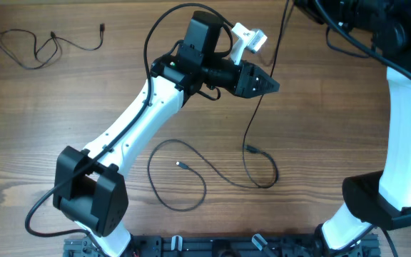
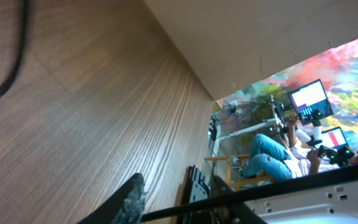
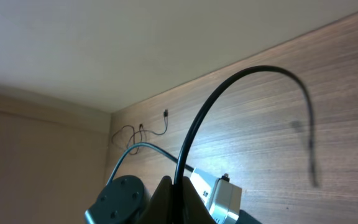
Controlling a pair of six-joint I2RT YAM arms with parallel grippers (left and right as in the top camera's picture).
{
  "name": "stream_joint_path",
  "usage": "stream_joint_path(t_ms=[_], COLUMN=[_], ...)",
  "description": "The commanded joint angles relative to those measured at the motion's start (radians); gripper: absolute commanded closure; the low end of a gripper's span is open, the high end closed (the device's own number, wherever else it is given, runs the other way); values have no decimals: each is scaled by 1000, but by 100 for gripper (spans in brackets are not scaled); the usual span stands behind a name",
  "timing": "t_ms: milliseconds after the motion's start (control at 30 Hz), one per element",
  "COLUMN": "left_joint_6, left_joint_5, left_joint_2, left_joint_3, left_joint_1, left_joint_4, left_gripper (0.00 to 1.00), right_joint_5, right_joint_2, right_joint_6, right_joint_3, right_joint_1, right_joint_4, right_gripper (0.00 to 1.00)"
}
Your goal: Untangle cables
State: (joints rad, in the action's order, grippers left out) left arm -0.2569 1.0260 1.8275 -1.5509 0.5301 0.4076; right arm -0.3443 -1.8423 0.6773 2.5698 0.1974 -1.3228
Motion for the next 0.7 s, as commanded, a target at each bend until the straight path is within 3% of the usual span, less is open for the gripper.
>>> stream_joint_path(t_ms=[0, 200, 433, 600, 633, 667], left_joint_6=[-14, -14, -17, -204, -278, -318], left_joint_5=[24, 24, 24, 24, 23, 15], left_joint_2=[2, 2, 2, -5, -17, -29], left_joint_3=[-5, -5, -5, -5, -7, -7], left_joint_1=[-3, -4, -4, -32, -54, -73], left_joint_4=[11, 15, 16, -26, -54, -80], left_gripper=[67, 96, 96, 96, 96, 96], right_joint_5=[37, 37, 58, 226, 296, 340], right_joint_2=[-6, -6, -6, -6, -6, -6], right_joint_6=[16, 31, 29, 28, 28, 20], right_joint_3=[13, 13, 13, 13, 13, 13], right_joint_1=[0, 0, 0, -1, -3, -3], right_joint_4=[11, 9, -1, -55, -81, -100], right_gripper=[96, 96, 96, 94, 90, 75])
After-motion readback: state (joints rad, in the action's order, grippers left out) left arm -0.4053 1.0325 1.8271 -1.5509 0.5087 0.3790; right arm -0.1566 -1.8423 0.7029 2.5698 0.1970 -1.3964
